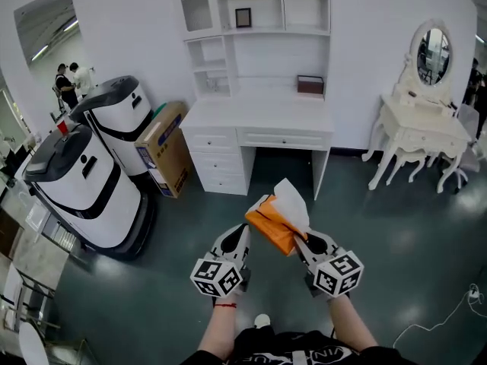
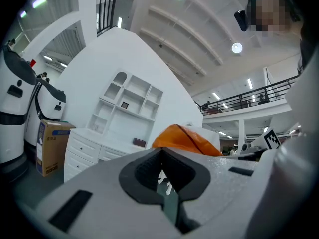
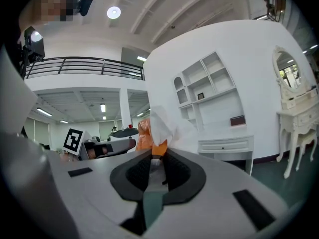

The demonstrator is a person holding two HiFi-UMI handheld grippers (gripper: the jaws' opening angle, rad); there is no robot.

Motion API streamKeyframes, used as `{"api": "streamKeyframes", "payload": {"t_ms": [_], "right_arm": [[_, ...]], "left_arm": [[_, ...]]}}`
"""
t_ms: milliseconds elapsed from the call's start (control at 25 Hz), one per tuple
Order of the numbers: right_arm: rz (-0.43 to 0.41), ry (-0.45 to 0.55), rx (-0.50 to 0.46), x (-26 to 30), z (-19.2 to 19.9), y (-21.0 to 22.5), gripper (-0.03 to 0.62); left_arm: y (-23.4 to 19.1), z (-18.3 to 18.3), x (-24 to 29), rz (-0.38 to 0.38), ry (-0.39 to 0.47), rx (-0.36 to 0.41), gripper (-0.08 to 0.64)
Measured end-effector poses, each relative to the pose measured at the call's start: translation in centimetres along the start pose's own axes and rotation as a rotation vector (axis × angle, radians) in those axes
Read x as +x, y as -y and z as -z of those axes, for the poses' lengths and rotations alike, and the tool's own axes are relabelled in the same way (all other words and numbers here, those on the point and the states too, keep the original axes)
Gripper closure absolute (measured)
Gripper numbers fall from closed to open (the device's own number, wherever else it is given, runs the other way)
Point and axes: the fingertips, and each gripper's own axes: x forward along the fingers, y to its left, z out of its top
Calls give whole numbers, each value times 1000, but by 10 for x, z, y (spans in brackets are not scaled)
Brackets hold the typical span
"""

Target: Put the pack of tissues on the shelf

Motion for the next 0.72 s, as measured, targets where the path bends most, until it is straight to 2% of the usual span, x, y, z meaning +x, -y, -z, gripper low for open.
{"api": "streamKeyframes", "payload": {"t_ms": [360, 720], "right_arm": [[16, 13, 20, 105, -12, 24, 566], [-3, -34, 24, 167, -13, 35, 566]], "left_arm": [[-95, -23, 52, 16, -2, -1, 554], [-147, -29, 76, -4, -6, -35, 554]]}}
